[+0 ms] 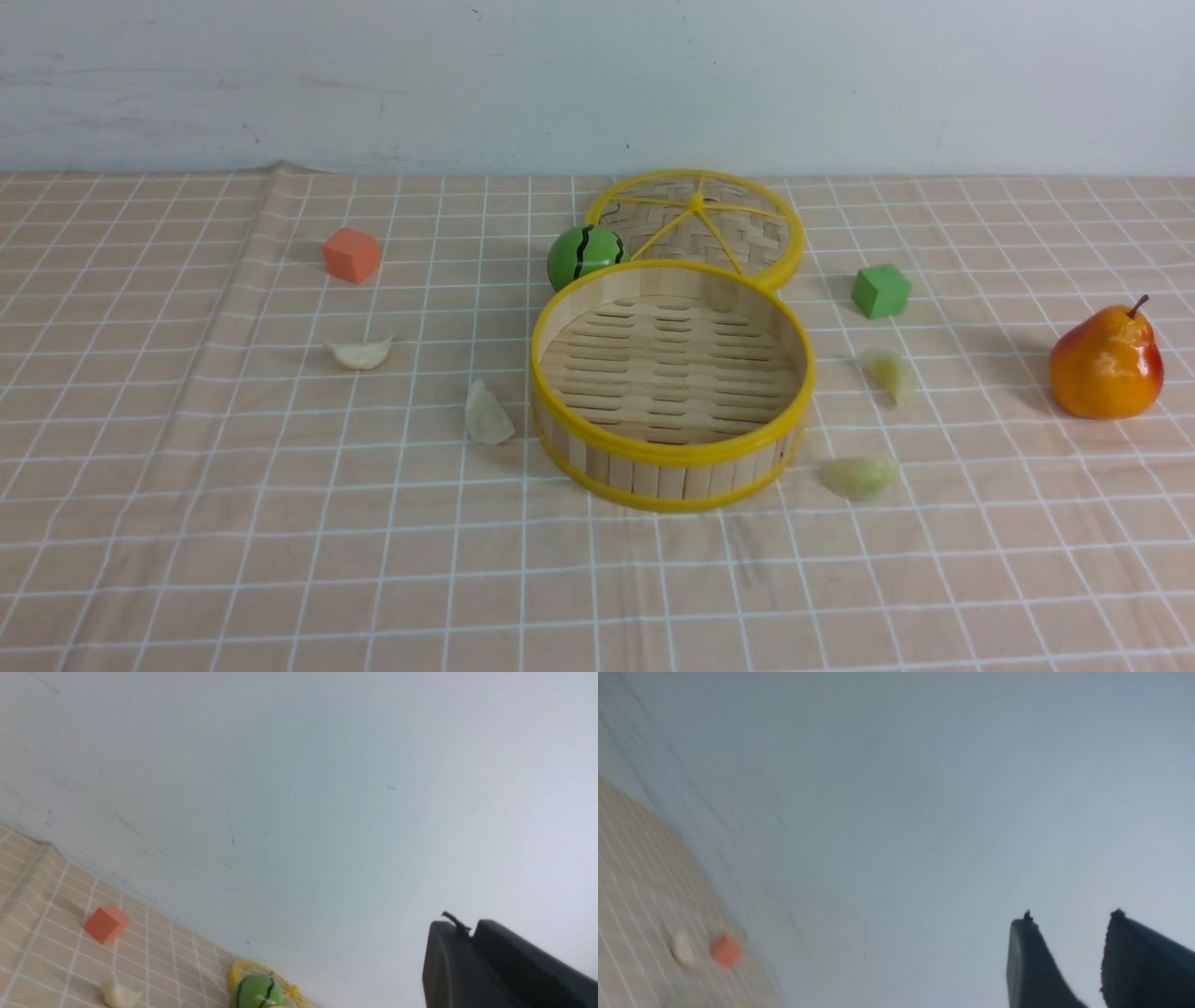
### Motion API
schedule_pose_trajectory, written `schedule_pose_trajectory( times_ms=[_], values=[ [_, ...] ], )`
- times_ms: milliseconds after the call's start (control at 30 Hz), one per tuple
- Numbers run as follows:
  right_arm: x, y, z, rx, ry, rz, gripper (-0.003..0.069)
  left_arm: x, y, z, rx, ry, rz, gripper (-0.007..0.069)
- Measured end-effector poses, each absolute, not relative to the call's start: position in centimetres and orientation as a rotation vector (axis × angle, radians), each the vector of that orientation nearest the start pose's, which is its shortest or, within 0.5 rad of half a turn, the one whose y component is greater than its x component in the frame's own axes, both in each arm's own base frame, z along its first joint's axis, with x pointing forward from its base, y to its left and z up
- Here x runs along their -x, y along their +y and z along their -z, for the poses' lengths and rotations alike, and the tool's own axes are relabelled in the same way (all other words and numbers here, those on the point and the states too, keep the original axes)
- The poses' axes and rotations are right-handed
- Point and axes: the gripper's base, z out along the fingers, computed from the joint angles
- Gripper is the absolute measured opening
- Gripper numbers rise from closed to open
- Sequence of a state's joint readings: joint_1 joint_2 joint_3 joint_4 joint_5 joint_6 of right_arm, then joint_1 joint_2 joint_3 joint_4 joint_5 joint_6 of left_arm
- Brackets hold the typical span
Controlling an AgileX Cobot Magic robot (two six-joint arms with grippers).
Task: Put the dumplings into the steamer on the table with the brown tablecloth.
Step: 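Reach for and grasp a dumpling on the table with the left gripper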
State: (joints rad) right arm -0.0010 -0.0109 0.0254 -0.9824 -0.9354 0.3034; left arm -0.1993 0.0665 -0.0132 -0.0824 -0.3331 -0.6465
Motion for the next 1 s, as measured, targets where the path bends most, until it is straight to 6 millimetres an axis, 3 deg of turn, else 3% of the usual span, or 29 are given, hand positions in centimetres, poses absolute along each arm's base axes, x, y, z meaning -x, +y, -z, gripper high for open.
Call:
schedule_pose_trajectory(
  times_ms=[133, 200, 300, 367, 467, 500, 567, 667, 833, 1000],
  values=[
    [-1.5, 5.4, -25.5, 0.673, 0.660, -0.047, 0.0239, -6.5, -1.5, -28.4, 0.272, 1.208, 0.763, 0.0057],
    [-2.0, 3.7, -27.5, 0.412, 0.746, -0.113, 0.0239, -8.0, -2.1, -31.2, 0.173, 1.248, 0.686, 0.0057],
    [-2.9, 1.6, -29.4, 0.117, 0.894, -0.187, 0.0239, -11.0, -3.0, -32.9, 0.086, 1.340, 0.603, 0.0057],
    [-4.0, 0.7, -29.7, -0.031, 1.043, -0.219, 0.0239, -13.4, -3.6, -32.9, 0.066, 1.421, 0.575, 0.0057],
    [-5.9, 0.1, -28.4, -0.168, 1.274, -0.248, 0.0239, -17.9, -4.6, -32.0, 0.073, 1.574, 0.549, 0.0050],
    [-6.0, 0.1, -28.4, -0.179, 1.283, -0.255, 0.0239, -18.5, -4.7, -31.8, 0.076, 1.596, 0.545, 0.0048],
    [-6.9, 0.0, -27.8, -0.238, 1.349, -0.292, 0.0239, -22.2, -5.4, -30.8, 0.090, 1.749, 0.497, 0.0013],
    [-7.6, 0.0, -27.8, -0.250, 1.360, -0.300, 0.0239, -25.0, -6.4, -30.7, 0.063, 1.900, 0.404, -0.0013],
    [-9.1, 0.0, -26.7, -0.254, 1.491, -0.267, 0.0239, -27.5, -7.3, -31.4, 0.037, 2.073, 0.205, -0.0013],
    [-10.8, 0.1, -25.2, -0.291, 1.676, -0.267, 0.0219, -28.7, -7.1, -30.7, 0.090, 2.211, 0.095, -0.0013]
  ],
)
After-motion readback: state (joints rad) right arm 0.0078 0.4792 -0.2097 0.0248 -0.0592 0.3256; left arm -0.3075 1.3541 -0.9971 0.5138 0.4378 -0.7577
